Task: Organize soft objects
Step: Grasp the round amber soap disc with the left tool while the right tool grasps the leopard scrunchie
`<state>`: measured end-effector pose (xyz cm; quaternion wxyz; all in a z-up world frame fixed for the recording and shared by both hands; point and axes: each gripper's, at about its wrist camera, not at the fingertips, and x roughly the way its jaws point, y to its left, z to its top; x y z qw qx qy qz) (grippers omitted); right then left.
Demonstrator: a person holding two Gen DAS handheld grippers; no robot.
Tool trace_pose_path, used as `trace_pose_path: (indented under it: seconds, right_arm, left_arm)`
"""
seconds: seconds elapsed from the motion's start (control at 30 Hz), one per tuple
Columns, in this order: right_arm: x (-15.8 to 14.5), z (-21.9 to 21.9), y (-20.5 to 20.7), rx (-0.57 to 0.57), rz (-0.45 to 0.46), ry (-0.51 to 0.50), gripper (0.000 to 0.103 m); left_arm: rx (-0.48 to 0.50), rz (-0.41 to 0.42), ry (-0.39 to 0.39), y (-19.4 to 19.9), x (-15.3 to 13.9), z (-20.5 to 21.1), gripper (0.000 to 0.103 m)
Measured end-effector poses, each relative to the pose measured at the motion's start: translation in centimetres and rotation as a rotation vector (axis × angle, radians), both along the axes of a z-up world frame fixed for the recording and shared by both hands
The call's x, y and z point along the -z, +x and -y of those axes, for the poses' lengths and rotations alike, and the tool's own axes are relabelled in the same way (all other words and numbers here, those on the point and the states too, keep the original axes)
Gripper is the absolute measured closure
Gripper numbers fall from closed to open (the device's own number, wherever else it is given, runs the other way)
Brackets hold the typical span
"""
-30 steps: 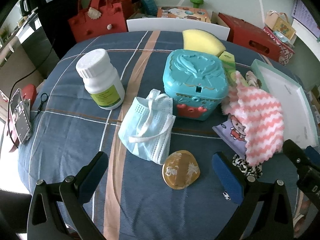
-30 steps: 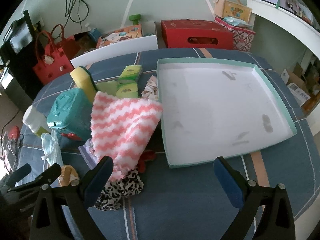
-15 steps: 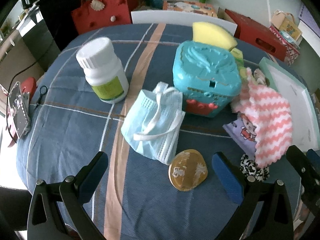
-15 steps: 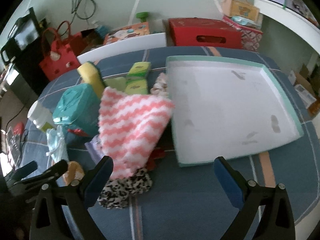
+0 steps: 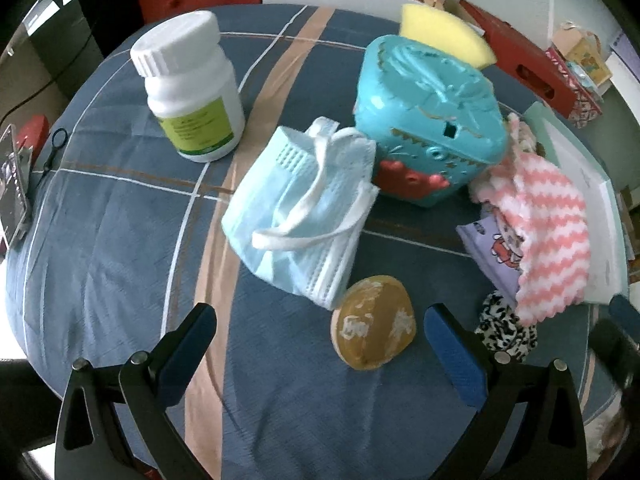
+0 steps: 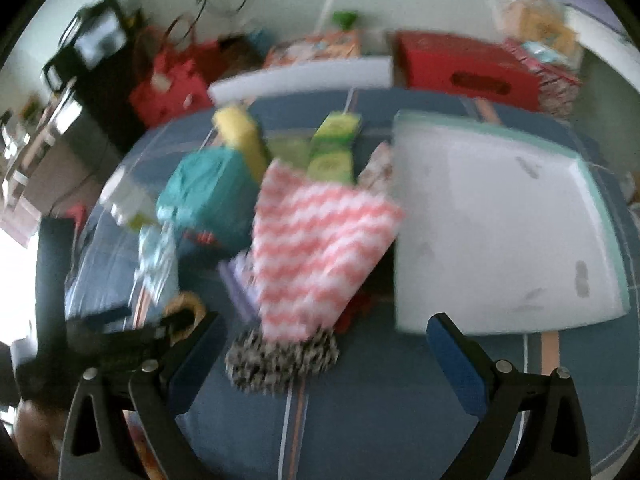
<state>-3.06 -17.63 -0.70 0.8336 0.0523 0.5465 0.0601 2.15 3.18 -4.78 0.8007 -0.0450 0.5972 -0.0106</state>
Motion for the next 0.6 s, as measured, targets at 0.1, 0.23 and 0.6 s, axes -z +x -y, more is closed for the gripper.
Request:
trace_pose_path:
  seconds: [0.1,0.23,0.6]
  right_arm:
    - [0.6,-0.2,0.1,-0.051,-0.092,0.033,0.001]
    - [2.0,-1.1,0.5,-0.091,-0.225,0.012,0.001]
    - [5.9,-4.7,2.1,-0.130,-0.382,-0.076,0.001]
  left_arm:
    - [-0.005,-0.024,-0.019,0.1,0.2,-0.4,0.000]
    - [-0.013,-0.055,-0.039,0.3,0.6,-0.7,0.000]
    - [-0.053,-0.177,-0.097,2.1,3.2,-0.7,0.000]
